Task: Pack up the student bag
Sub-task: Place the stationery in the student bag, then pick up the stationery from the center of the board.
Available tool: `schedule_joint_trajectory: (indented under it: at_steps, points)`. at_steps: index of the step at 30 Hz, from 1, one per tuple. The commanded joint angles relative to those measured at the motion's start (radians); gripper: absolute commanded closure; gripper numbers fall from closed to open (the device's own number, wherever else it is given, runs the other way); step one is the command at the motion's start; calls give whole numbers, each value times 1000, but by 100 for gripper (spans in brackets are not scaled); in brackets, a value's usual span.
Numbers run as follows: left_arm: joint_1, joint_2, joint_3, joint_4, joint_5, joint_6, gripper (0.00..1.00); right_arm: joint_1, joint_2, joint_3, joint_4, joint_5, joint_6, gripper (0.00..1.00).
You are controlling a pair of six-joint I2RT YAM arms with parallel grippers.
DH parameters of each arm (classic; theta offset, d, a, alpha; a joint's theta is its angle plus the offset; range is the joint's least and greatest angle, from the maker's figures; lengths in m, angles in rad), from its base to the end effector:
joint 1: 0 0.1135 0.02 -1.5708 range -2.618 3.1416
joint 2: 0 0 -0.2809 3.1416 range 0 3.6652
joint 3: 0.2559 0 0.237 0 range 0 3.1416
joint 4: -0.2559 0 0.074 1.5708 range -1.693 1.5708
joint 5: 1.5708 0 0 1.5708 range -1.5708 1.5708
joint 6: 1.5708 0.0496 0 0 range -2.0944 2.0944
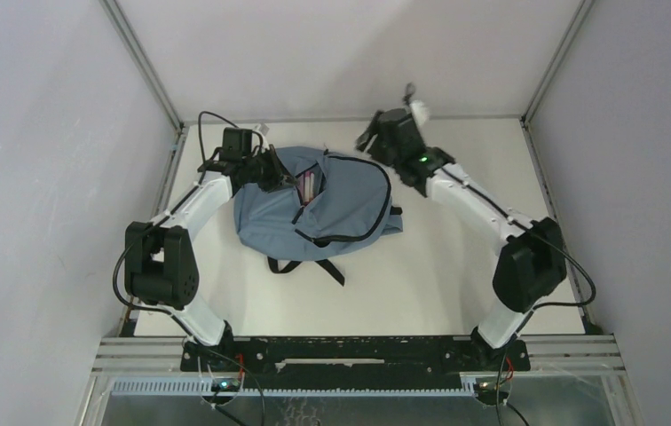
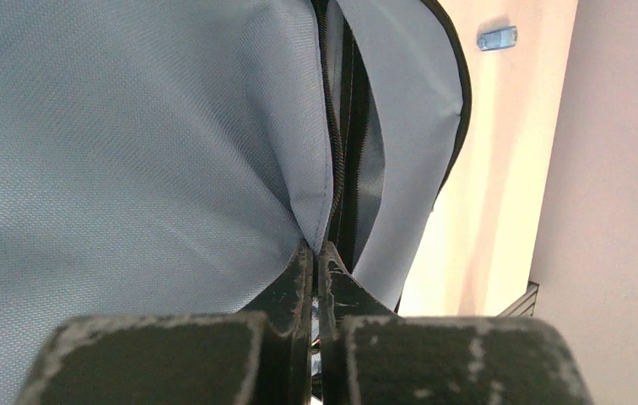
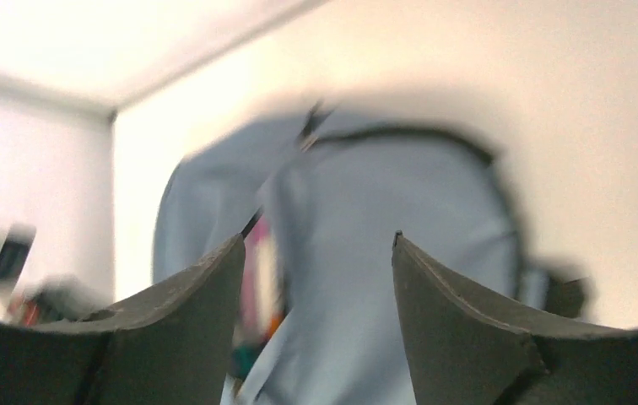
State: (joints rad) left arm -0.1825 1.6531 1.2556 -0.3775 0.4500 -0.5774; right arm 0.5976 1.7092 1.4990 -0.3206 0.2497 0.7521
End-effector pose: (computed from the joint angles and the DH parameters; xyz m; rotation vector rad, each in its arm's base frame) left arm 0.3526 -0.0870 0.2770 -0.2460 2.4149 -0.8902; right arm 0.3382 0.2154 0.3408 0.3165 2.1085 0.5524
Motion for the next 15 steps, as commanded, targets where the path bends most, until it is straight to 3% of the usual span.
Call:
schedule_joint_trajectory:
  at_steps: [1, 6, 15]
  points:
    - [-2, -46, -20, 67, 75, -25, 100, -193, 42, -16, -210, 262, 49, 27]
    - [-2, -46, -23, 70, 74, -32, 100, -329, 188, 128, -444, 306, 201, 26]
    - [-3, -47, -36, 72, 78, -33, 100, -451, 418, 344, -554, 240, 274, 24]
